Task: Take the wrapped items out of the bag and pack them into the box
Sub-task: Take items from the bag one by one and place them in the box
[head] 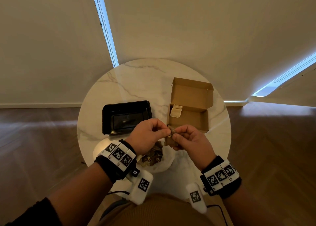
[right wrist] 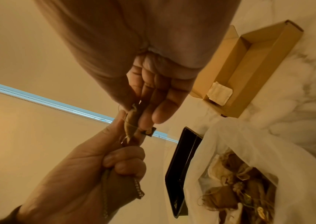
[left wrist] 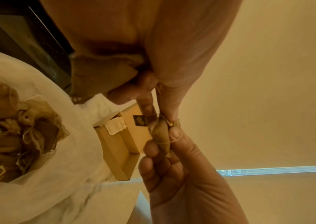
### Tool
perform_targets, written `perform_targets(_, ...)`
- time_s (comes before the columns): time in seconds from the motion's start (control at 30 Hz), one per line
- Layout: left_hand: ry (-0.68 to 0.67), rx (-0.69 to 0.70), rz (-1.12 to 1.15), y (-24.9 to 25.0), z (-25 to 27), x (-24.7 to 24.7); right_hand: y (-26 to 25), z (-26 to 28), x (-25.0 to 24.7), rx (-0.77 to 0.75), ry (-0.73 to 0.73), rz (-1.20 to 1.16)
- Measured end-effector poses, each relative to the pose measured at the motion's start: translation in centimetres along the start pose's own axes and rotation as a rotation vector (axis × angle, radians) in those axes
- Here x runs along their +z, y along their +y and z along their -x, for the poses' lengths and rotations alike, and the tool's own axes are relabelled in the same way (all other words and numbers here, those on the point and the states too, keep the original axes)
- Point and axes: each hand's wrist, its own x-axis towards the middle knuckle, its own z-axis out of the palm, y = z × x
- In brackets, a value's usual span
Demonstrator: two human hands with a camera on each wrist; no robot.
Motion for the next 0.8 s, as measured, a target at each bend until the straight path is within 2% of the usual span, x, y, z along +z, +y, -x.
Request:
perform_targets(0.43,0.046,0.030,-0.027,1.0,-0.2,-0.9,-0.2,-1.3,0.0,0.034,-0.030,-0.067)
perform_targets(0.53,0.092,0.070,-0.099,1.1,-0.1,-1.8,0.4,-1.7,-0.4,0.048,0.015,-0.078)
perform_targets(0.7,0.148,0.061,-0.098,1.7,0.2,-3.3,1.6,-1.8,-1.3,0.079,0.101,0.018)
perform_targets(0.8,0.172,-0.011,-0.047,1.8,0.4,-3.8,2.3,-1.6,-1.8,0.056,0.155,0.107)
